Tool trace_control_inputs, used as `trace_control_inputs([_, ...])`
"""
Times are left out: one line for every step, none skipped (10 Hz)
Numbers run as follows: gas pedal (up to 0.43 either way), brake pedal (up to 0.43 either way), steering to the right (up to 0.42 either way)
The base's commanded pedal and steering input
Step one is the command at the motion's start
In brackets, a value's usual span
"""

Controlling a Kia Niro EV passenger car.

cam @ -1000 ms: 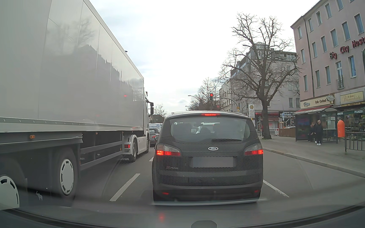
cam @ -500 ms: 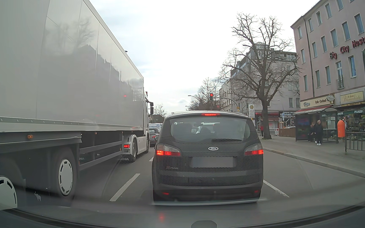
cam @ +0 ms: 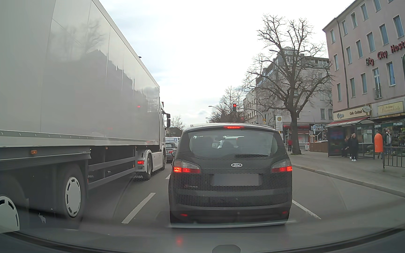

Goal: Follow the waypoints while adhering to traffic rules and regulations

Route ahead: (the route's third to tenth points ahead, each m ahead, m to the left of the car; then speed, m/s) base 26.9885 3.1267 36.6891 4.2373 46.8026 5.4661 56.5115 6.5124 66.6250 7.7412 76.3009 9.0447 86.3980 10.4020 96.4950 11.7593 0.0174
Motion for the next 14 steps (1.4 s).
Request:
trace_control_inputs([0.000,0.201,-0.013])
trace_control_inputs([0.000,0.232,-0.013])
trace_control_inputs([0.000,0.232,-0.013])
trace_control_inputs([0.000,0.152,-0.013])
trace_control_inputs([0.000,0.073,-0.013])
trace_control_inputs([0.000,0.061,-0.013])
trace_control_inputs([0.000,0.104,-0.013])
trace_control_inputs([0.000,0.207,-0.013])
trace_control_inputs([0.000,0.226,-0.013])
trace_control_inputs([0.000,0.213,-0.013])
trace_control_inputs([0.000,0.146,-0.013])
trace_control_inputs([0.000,0.079,-0.013])
trace_control_inputs([0.000,0.055,-0.013])
trace_control_inputs([0.000,0.079,-0.013])
